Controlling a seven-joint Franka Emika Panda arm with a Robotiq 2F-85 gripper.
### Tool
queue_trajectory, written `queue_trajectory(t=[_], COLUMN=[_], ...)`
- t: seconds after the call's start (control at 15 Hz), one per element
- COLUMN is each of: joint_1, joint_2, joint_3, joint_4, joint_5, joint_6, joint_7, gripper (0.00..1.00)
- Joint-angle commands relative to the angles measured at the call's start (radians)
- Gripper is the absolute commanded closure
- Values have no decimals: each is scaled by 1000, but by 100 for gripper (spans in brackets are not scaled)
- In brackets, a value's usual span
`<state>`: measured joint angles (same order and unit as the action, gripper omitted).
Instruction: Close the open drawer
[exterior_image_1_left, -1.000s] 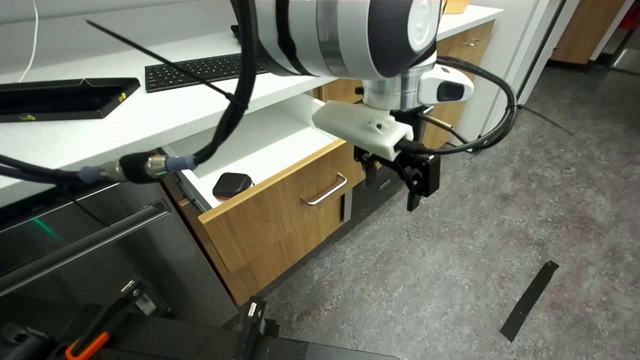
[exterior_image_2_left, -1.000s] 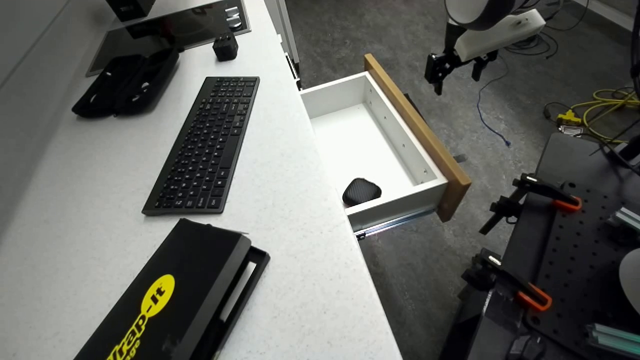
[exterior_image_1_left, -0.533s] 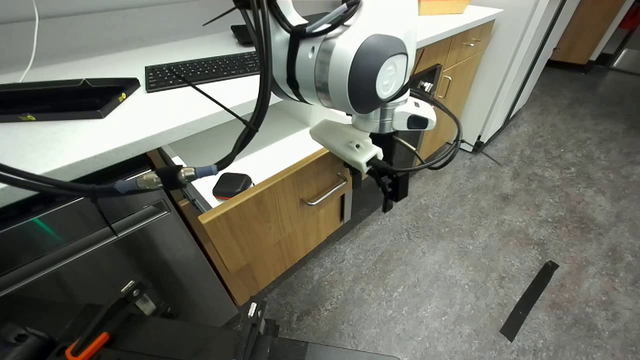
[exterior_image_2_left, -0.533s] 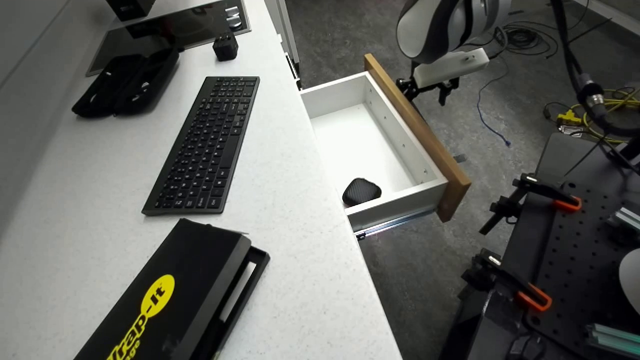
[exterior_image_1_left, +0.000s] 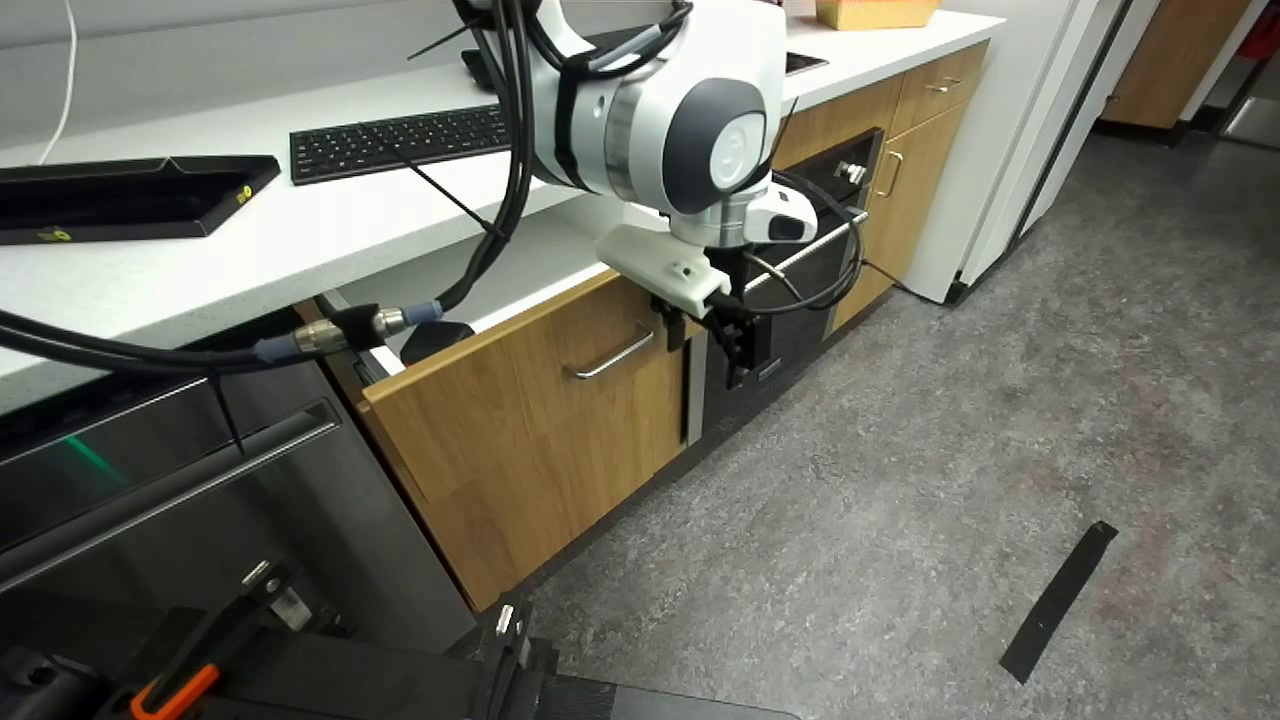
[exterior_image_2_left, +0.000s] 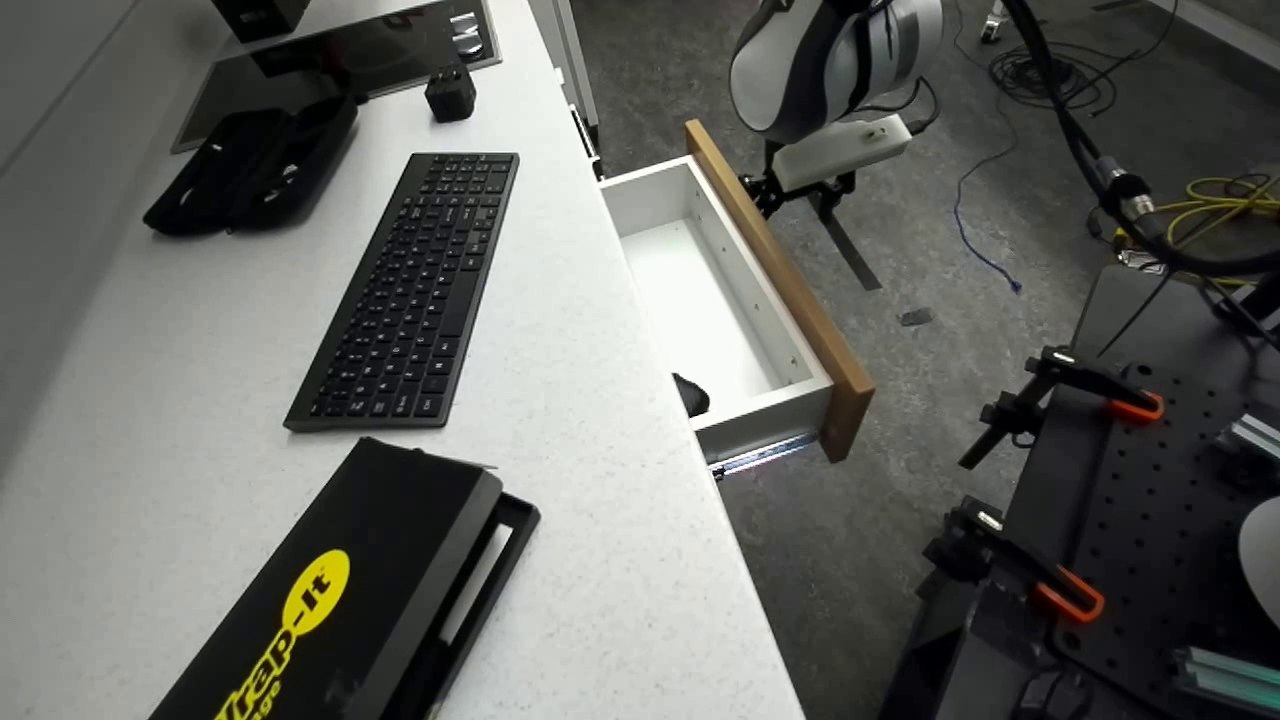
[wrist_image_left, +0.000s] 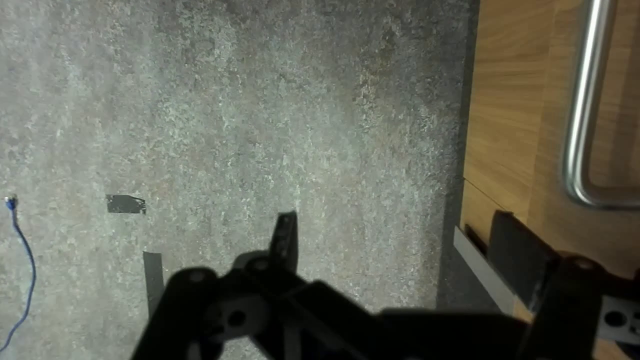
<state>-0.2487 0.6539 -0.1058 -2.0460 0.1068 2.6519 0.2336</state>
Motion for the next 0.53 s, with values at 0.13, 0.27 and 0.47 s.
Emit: queue_trajectory(t=[0.13,0.27,0.47], joint_1=[52,76,114], joint_2=[28,36,61], joint_3=[81,107,131], joint_4=[105,130,182], joint_5=[51,50,37], joint_6=[-120,-146,-165], joint_7=[-45,-48,-64], gripper=[0,0,0])
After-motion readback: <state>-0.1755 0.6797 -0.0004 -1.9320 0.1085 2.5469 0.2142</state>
